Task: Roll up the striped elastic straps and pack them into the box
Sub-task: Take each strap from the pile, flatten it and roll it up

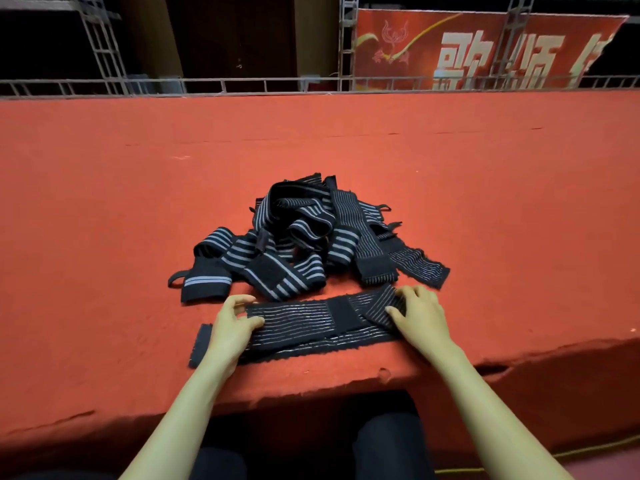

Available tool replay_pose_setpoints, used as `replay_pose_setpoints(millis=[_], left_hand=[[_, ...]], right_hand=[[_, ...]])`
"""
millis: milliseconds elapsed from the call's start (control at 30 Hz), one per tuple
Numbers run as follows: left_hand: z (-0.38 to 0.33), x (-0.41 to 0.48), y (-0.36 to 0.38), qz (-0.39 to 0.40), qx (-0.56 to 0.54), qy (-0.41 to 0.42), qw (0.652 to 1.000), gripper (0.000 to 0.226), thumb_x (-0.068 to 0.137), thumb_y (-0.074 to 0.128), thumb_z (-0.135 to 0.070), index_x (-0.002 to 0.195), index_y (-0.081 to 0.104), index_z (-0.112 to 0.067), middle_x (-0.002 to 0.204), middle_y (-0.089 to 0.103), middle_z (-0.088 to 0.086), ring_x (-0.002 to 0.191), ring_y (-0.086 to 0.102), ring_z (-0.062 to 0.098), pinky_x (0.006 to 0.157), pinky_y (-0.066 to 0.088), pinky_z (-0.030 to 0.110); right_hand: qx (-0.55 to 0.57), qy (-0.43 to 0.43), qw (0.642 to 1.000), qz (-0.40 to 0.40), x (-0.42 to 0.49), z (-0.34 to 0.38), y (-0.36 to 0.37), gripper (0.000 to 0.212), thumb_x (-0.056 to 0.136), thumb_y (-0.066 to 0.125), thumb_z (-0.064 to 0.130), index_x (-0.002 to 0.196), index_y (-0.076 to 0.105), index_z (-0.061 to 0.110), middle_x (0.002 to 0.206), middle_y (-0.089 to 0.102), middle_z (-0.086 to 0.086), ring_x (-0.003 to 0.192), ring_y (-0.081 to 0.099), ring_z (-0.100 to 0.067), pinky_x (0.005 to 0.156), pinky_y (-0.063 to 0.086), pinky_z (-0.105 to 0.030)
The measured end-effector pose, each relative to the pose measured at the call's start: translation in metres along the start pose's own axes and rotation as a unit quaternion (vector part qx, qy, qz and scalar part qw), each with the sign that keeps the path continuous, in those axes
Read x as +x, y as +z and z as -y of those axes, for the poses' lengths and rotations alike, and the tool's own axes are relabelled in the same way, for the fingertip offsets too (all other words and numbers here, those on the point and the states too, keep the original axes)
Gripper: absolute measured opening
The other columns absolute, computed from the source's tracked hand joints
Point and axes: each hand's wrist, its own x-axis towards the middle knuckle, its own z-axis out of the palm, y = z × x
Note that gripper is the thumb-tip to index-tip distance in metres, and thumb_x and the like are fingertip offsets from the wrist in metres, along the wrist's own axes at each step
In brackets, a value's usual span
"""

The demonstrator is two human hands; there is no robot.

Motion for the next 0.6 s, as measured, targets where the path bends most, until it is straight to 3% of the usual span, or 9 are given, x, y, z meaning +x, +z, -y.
replay_pose_setpoints(millis=[67,167,267,333,467,600], left_hand=[[0.005,-0.001,0.003,-0.002,0.017,0.004,1.0,0.034,0.08,0.061,0.007,0.106,0.054,-0.015,0.106,0.059,0.007,0.087,0.058,0.013,0.083,0.047,0.034],[0.013,-0.003,0.007,-0.009,0.077,0.021,0.997,0.038,0.083,0.064,0.001,0.115,0.049,-0.015,0.109,0.057,0.008,0.097,0.058,0.022,0.088,0.046,0.035],[0.014,-0.007,0.008,-0.017,0.141,0.045,0.989,0.044,0.084,0.065,-0.005,0.124,0.046,-0.011,0.11,0.052,0.007,0.095,0.054,0.021,0.085,0.041,0.029],[0.015,-0.009,0.006,-0.006,0.189,0.07,0.98,0.051,0.082,0.07,-0.011,0.127,0.046,-0.016,0.111,0.054,0.005,0.097,0.056,0.024,0.088,0.044,0.034],[0.016,-0.015,0.002,0.006,0.242,0.107,0.964,0.061,0.079,0.068,-0.008,0.132,0.043,-0.025,0.114,0.056,0.004,0.094,0.059,0.026,0.087,0.048,0.038],[0.006,-0.014,-0.004,-0.018,0.091,0.084,0.992,0.053,0.081,0.068,-0.001,0.123,0.049,-0.027,0.11,0.057,0.002,0.084,0.06,0.017,0.077,0.045,0.027]], right_hand=[[-0.001,0.015,1.0,0.02,0.0,-0.009,0.002,0.057,0.085,0.058,0.056,0.129,0.051,0.02,0.13,0.046,-0.006,0.125,0.038,-0.028,0.1,0.036,-0.039],[0.017,-0.028,0.999,-0.009,-0.006,-0.01,0.004,0.07,0.076,0.061,0.067,0.127,0.055,0.021,0.136,0.042,-0.004,0.13,0.032,-0.025,0.106,0.031,-0.04],[0.029,-0.114,0.991,-0.057,-0.011,-0.008,0.008,0.062,0.071,0.066,0.066,0.114,0.061,0.022,0.119,0.051,0.001,0.119,0.039,-0.02,0.099,0.03,-0.035],[0.008,-0.135,0.991,-0.025,-0.013,-0.004,0.007,0.053,0.075,0.063,0.065,0.108,0.062,0.023,0.11,0.055,0.006,0.111,0.043,-0.017,0.094,0.032,-0.032],[-0.028,-0.115,0.993,-0.016,-0.013,0.004,0.003,0.022,0.091,0.053,0.028,0.108,0.06,0.015,0.109,0.059,-0.001,0.104,0.054,-0.026,0.08,0.041,-0.034],[0.13,-0.068,0.983,-0.113,-0.005,-0.001,-0.007,0.02,0.087,0.059,0.009,0.106,0.066,0.008,0.099,0.065,-0.009,0.095,0.061,-0.032,0.079,0.045,-0.038]])
